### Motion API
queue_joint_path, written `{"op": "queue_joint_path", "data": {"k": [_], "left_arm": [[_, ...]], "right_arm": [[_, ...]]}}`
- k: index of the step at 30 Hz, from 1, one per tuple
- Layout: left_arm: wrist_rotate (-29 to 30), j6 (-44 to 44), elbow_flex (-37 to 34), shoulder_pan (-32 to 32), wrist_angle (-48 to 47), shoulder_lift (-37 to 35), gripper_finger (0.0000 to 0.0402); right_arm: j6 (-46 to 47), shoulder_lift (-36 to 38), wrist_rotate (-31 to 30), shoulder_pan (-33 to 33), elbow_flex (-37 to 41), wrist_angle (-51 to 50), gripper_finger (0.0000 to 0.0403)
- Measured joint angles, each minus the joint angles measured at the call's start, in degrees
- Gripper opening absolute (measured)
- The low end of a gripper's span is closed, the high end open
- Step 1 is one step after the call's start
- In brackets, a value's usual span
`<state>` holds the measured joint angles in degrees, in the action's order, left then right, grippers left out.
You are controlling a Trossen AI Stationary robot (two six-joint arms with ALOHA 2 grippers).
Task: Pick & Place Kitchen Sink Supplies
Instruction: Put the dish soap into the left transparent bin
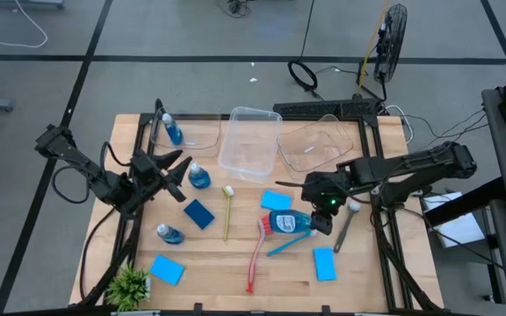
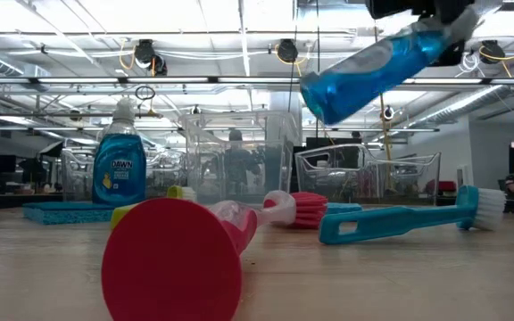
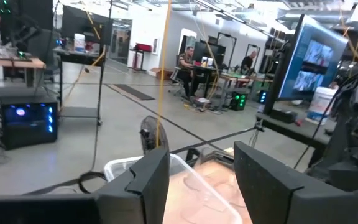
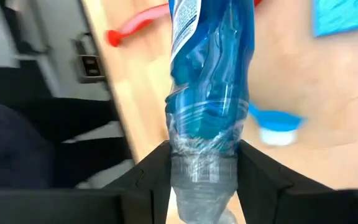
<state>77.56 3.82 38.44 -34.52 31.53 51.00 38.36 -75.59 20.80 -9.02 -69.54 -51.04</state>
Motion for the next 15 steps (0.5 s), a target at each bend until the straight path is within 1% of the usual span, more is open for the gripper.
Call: {"op": "queue_joint_path", "data": {"k": [6, 10, 12, 15], "left_arm": [[-2.16, -3.14, 0.0, 0.0, 0.02, 0.0, 0.0168], [-3.08, -6.0, 0.0, 0.0, 0.0, 0.0, 0.0174], [-3.12, -7.18, 0.0, 0.0, -0.01, 0.0, 0.0177], [-3.12, -8.08, 0.0, 0.0, 0.0, 0.0, 0.0179]], "right_arm": [[-11.83, -4.19, -9.74, 0.0, -7.11, -5.23, 0.0134], [-18.8, -7.09, -15.76, 0.0, -11.69, -7.62, 0.0134], [-21.66, -8.66, -17.73, 0.0, -13.9, -8.83, 0.0132], [-24.99, -10.84, -18.0, 0.0, -15.99, -8.92, 0.0126]]}}
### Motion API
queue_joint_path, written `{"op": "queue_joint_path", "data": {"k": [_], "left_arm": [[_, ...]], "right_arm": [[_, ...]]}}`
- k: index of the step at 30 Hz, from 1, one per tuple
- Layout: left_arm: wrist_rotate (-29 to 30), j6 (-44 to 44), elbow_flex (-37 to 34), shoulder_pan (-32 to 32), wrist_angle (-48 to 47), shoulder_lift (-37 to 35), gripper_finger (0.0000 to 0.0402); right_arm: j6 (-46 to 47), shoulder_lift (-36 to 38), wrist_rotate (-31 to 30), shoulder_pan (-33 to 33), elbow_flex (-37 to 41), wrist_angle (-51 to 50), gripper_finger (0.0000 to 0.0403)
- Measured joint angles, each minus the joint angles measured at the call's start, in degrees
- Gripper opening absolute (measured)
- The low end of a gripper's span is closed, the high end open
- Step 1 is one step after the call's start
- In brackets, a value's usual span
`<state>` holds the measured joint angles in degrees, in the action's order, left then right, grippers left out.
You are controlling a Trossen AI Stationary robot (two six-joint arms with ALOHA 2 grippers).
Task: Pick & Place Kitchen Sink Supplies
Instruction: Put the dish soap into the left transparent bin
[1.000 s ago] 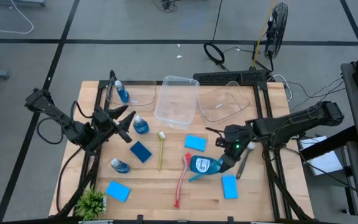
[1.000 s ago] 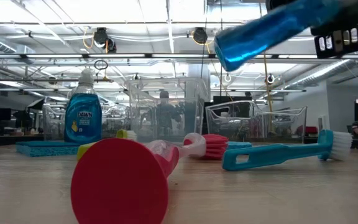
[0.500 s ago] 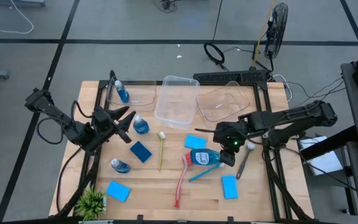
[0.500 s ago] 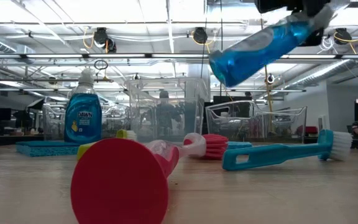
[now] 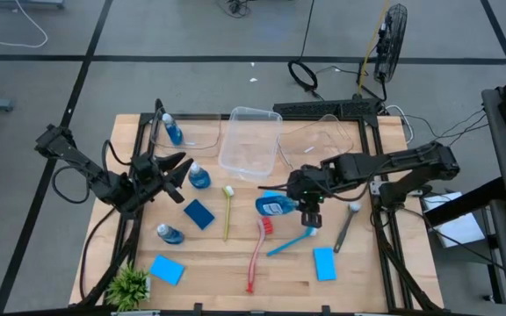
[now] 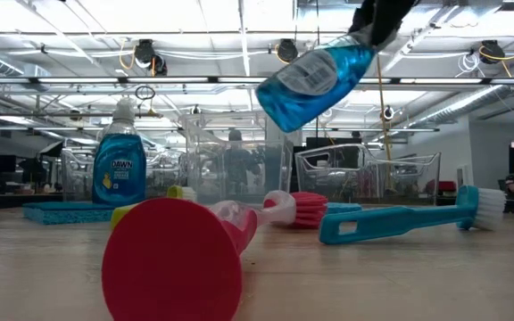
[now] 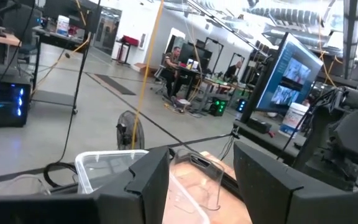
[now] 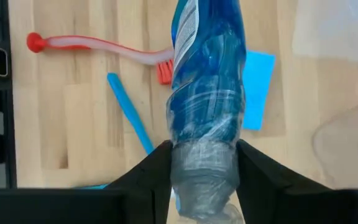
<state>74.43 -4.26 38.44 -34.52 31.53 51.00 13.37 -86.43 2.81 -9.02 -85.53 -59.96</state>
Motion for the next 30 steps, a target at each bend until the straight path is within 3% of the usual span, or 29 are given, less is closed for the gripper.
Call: {"op": "queue_joint_path", "data": {"k": [12, 20, 30], "left_arm": [[0.0, -1.24, 0.0, 0.0, -0.02, 0.0, 0.0155], [0.0, -1.24, 0.0, 0.0, -0.02, 0.0, 0.0165], [-2.59, -1.2, 0.0, 0.02, -0.02, 0.02, 0.019]], "right_arm": [[-2.58, -6.21, 5.32, -0.44, -0.66, 5.83, 0.0123], [-5.42, -9.17, 6.36, -0.46, -0.66, 11.6, 0.0125], [-12.43, -10.32, -1.63, 0.07, -2.95, 9.1, 0.0123]]}}
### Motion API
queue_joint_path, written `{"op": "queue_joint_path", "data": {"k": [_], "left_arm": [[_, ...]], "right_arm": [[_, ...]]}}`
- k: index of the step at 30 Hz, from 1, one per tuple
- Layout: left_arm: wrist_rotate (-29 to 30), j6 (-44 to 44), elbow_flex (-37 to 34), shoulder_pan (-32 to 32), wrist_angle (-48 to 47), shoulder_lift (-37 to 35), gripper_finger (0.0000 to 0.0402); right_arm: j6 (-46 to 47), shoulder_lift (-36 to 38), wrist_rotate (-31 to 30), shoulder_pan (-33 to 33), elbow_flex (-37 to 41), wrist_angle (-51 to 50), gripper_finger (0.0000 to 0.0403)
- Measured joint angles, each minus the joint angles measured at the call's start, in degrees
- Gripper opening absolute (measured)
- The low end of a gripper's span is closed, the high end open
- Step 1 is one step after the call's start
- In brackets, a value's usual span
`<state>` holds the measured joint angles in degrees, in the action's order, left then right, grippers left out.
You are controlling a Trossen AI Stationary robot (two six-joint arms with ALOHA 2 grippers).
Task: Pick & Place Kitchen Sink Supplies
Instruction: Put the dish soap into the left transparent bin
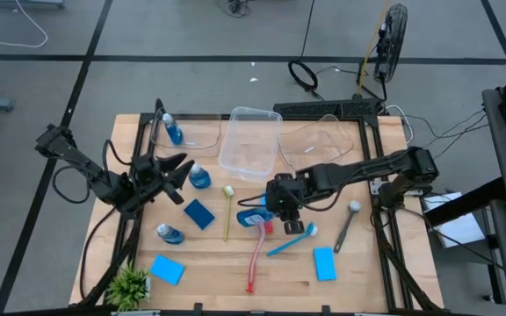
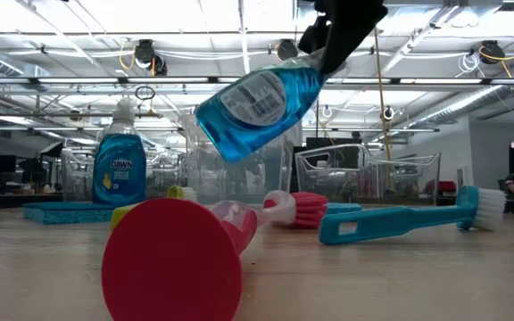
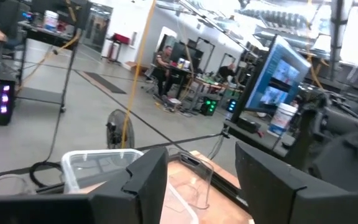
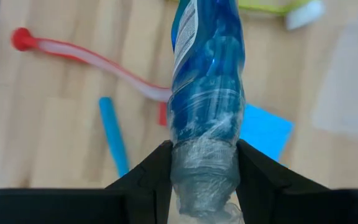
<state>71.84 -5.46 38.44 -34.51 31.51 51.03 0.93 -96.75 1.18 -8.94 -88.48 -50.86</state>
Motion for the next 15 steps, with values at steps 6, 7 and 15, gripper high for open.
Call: {"op": "queue_joint_path", "data": {"k": [6, 7, 15], "left_arm": [[-2.57, -0.01, 0.0, 0.01, -0.02, 0.0, 0.0201], [-2.91, 0.01, 0.0, 0.01, 0.0, 0.0, 0.0202], [-3.33, -0.82, 0.0, 0.01, -0.02, 0.0, 0.0199]], "right_arm": [[-3.01, 0.01, -6.1, 0.73, -3.18, -9.3, 0.0123], [-3.34, 0.02, -7.17, 0.72, -3.37, -11.33, 0.0123], [-3.33, 0.02, -8.75, -0.16, -3.42, -29.5, 0.0123]]}}
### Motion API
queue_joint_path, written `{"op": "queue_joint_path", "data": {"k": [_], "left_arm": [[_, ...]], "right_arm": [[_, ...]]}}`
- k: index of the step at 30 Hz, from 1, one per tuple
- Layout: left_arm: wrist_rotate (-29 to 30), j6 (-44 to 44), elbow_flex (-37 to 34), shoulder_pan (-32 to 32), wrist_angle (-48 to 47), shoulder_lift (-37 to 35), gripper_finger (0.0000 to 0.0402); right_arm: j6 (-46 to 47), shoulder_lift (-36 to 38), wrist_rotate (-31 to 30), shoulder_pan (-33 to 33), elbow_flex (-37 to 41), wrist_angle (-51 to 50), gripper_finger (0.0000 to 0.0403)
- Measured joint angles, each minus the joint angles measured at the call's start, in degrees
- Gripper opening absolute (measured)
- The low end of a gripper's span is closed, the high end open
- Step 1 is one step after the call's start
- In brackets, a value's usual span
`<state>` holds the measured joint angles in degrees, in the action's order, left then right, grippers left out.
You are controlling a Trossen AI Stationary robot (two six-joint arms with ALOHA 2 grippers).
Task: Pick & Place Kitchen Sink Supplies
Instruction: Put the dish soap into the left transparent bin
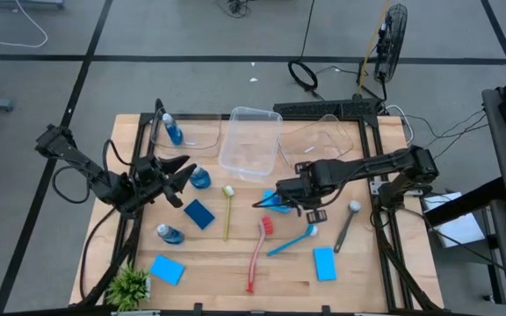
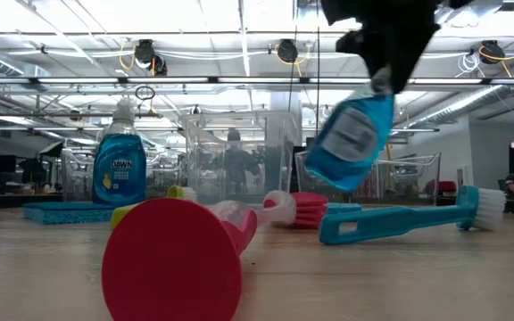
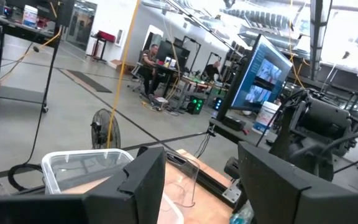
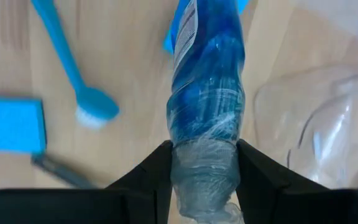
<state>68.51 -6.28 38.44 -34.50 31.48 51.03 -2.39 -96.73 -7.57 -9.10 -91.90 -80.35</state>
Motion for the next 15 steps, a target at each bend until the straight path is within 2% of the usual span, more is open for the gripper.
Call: {"op": "queue_joint_path", "data": {"k": [7, 15], "left_arm": [[-0.04, -0.28, 0.0, 0.0, 0.02, 0.0, 0.0187], [-0.07, -5.3, 0.0, 0.0, 0.0, 0.0, 0.0184]], "right_arm": [[-0.08, 0.0, -2.09, -0.4, -0.01, -10.05, 0.0123], [-2.35, 0.04, -5.33, -0.47, 0.04, -9.52, 0.0123]]}}
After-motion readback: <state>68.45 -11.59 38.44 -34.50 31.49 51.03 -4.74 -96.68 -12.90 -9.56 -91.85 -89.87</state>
